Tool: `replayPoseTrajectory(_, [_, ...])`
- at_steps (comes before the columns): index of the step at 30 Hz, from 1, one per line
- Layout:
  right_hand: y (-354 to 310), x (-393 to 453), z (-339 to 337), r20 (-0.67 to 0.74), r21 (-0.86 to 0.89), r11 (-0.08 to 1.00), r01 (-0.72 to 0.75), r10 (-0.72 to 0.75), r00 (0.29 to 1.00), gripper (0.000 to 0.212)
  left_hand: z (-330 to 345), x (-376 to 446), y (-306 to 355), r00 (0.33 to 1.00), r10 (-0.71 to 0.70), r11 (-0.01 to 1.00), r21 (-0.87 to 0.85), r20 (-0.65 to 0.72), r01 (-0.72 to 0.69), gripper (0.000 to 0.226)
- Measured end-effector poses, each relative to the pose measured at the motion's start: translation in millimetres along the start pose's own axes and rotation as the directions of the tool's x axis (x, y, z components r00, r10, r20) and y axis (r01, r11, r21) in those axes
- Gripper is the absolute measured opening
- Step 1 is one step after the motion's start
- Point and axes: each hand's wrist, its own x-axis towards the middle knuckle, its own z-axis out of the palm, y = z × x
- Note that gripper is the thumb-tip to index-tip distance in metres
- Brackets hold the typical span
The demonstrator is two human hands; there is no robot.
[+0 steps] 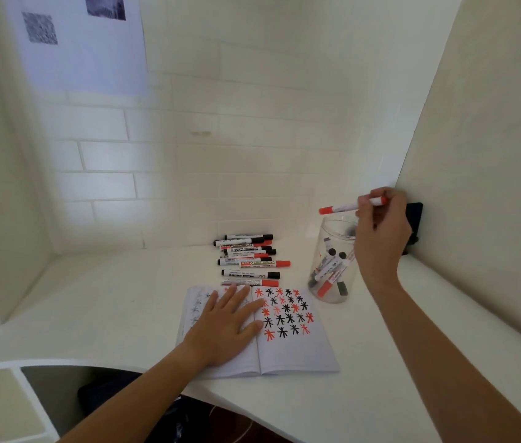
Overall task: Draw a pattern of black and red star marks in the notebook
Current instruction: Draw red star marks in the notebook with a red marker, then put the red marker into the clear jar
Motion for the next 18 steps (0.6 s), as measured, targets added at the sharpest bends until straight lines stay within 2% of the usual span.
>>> replayPoseTrajectory(3, [8.9, 13.3, 4.1, 0.058, -0.178, 0.979, 0.100, -0.091, 0.994, 0.002, -2.7, 0.0, 2.0, 1.000, -0.003, 1.000, 0.000, 0.008, 0.003, 0.059])
replayPoseTrajectory(5, [20.3, 15.2, 8.6, 0.180, -0.291, 0.951, 0.108, -0.056, 0.982, 0.002, -3.7, -0.8, 2.3, 1.000, -0.006, 1.000, -0.005, 0.011, 0.006, 0.061])
replayPoseTrajectory(7, [34.5, 11.9, 14.0, 0.334, -0.417, 0.903, 0.108, 0.041, 0.942, 0.010, -4.6, -1.6, 2.4, 1.000, -0.006, 1.000, -0.012, 0.013, 0.006, 0.064])
replayPoseTrajectory(8, [41.3, 8.7, 16.5, 0.382, -0.489, 0.863, 0.127, 0.081, 0.921, 0.016, -4.6, -1.7, 2.3, 1.000, -0.006, 1.000, -0.014, 0.013, 0.006, 0.065])
replayPoseTrajectory(11, [51.2, -0.5, 22.7, 0.448, -0.681, 0.667, 0.303, 0.051, 0.892, 0.042, -4.2, -1.1, 2.1, 1.000, -0.008, 1.000, -0.011, 0.013, 0.008, 0.061])
replayPoseTrajectory(13, [44.9, -2.4, 26.7, 0.495, -0.743, 0.585, 0.325, 0.155, 0.855, 0.058, -3.7, -1.5, 2.1, 1.000, -0.008, 1.000, -0.015, 0.011, 0.008, 0.059])
replayPoseTrajectory(15, [42.2, -1.6, 27.2, 0.513, -0.763, 0.564, 0.316, 0.231, 0.826, 0.064, -3.3, -2.1, 2.2, 1.000, -0.007, 1.000, -0.020, 0.009, 0.007, 0.058])
replayPoseTrajectory(17, [44.8, -2.9, 27.3, 0.490, -0.748, 0.596, 0.292, 0.198, 0.849, 0.054, -3.5, -2.0, 2.1, 1.000, -0.007, 1.000, -0.024, 0.006, 0.008, 0.059])
replayPoseTrajectory(18, [47.0, -5.7, 27.0, 0.469, -0.724, 0.620, 0.304, 0.118, 0.876, 0.042, -3.7, -1.8, 2.0, 1.000, -0.008, 1.000, -0.026, 0.005, 0.009, 0.059])
